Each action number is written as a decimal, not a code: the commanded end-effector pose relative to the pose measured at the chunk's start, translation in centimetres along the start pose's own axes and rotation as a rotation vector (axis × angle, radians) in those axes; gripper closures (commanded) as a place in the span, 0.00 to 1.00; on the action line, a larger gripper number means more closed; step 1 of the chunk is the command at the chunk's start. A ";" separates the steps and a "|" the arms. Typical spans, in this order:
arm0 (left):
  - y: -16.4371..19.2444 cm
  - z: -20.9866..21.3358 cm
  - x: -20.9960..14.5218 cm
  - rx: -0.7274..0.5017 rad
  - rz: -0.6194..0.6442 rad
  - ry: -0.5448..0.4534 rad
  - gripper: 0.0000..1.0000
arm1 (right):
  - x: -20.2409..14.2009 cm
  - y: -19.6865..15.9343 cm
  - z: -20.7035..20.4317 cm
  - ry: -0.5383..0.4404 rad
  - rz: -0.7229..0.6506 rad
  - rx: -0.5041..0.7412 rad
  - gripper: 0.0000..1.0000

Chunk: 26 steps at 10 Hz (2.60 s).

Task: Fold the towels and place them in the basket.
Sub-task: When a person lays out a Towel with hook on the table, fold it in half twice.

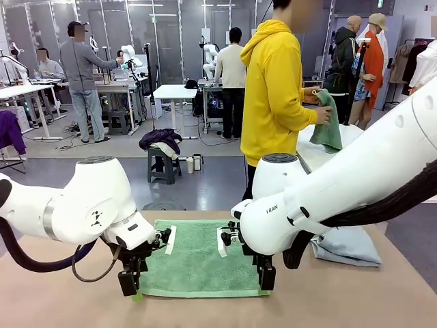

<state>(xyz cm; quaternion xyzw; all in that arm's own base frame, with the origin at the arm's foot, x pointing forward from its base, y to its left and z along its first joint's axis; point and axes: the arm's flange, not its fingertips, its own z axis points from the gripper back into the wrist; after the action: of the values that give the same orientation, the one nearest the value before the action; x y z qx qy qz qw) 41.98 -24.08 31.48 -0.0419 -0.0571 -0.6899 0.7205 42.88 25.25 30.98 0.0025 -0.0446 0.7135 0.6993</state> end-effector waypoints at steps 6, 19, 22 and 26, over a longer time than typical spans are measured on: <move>1.0 -2.0 0.2 -0.059 0.013 0.016 0.00 | -1.0 0.0 -2.1 -0.073 0.013 0.020 0.00; 1.4 -2.4 0.7 -0.080 0.014 0.051 0.57 | -1.4 1.2 -1.8 -0.072 -0.027 0.050 0.60; 1.3 -2.2 0.7 -0.072 0.014 0.064 1.00 | -1.7 1.2 -1.2 -0.077 -0.031 0.038 1.00; 1.2 -2.3 0.5 -0.071 0.008 0.061 1.00 | -1.4 1.0 -1.3 -0.053 -0.028 0.054 1.00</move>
<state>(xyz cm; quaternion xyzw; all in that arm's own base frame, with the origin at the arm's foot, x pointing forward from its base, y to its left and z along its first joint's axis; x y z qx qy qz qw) 43.55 -24.90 29.83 -0.0494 -0.0266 -0.6924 0.7193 42.20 24.30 29.43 0.0337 -0.0505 0.6999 0.7116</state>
